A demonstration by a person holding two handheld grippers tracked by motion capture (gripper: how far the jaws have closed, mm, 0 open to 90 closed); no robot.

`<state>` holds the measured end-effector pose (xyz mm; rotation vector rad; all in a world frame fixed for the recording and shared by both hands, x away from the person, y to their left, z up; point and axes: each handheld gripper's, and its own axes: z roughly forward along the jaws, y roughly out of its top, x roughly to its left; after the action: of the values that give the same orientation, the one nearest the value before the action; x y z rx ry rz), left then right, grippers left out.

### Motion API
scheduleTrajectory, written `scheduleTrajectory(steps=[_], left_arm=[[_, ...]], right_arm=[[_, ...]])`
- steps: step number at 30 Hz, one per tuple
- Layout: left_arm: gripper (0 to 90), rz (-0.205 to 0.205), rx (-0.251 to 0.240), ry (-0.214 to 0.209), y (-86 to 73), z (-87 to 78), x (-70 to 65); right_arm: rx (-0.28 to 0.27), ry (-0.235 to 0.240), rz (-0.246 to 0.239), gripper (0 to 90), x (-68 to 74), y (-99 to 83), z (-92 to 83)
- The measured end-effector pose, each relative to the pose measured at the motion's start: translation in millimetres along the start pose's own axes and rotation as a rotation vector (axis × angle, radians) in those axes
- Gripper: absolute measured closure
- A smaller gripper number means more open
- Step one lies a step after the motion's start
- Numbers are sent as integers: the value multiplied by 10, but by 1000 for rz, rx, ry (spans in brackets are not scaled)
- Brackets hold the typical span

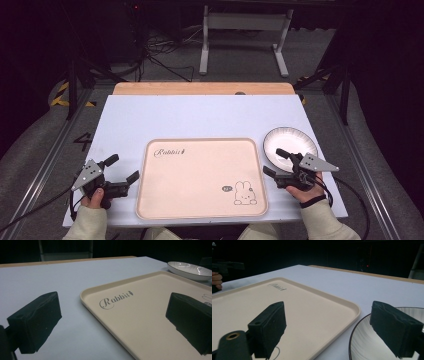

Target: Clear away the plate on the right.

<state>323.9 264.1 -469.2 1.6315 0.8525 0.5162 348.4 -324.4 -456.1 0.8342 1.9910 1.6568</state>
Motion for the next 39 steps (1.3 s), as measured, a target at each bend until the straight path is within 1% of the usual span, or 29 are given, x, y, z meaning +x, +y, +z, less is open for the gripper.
scheduleTrajectory(steps=[2, 6, 8, 10, 12, 14, 16, 17, 19, 22, 26, 28, 31, 36, 39], left_arm=[[4, 6, 3, -3, 12, 9, -10], [4, 14, 12, 2, 27, 19, -7], [4, 8, 8, 13, 25, 16, 0], [4, 3, 0, 18, 27, 11, 6], [4, 3, 2, 24, 31, 13, 13], [4, 0, -1, 25, 31, 26, 13], [4, 1, -1, 26, 35, 33, 13], [4, 6, 2, 26, 37, 34, 17], [4, -3, -1, 30, 34, 41, 23], [4, -2, 4, 32, 31, 43, 32], [4, 8, 14, 32, 25, 50, 26], [4, 10, 17, 33, 23, 52, 23], [4, 17, 22, 32, 22, 58, 15], [4, 22, 26, 34, 15, 52, 15], [4, 18, 24, 35, 12, 51, 9]], right_arm=[[1, -3, 8, 168, -5, 2, -4], [14, -8, 10, 197, -4, 9, -8], [21, -13, 7, 208, -5, 23, -15], [17, -16, 8, 222, -11, 41, -24], [20, -20, 18, 244, -18, 67, -36], [25, -29, 14, 257, -22, 103, -47], [22, -46, -9, 276, -25, 167, -61], [22, -46, -13, 284, -28, 192, -65], [27, -42, -14, 289, -34, 216, -68], [34, -43, -24, 302, -56, 280, -75], [53, -63, -21, 319, -121, 372, -85], [61, -75, -10, 338, -154, 410, -91], [86, -90, 11, 338, -226, 475, -103], [114, -116, 24, 338, -319, 544, -117], [124, -134, 35, 358, -412, 601, -129]])
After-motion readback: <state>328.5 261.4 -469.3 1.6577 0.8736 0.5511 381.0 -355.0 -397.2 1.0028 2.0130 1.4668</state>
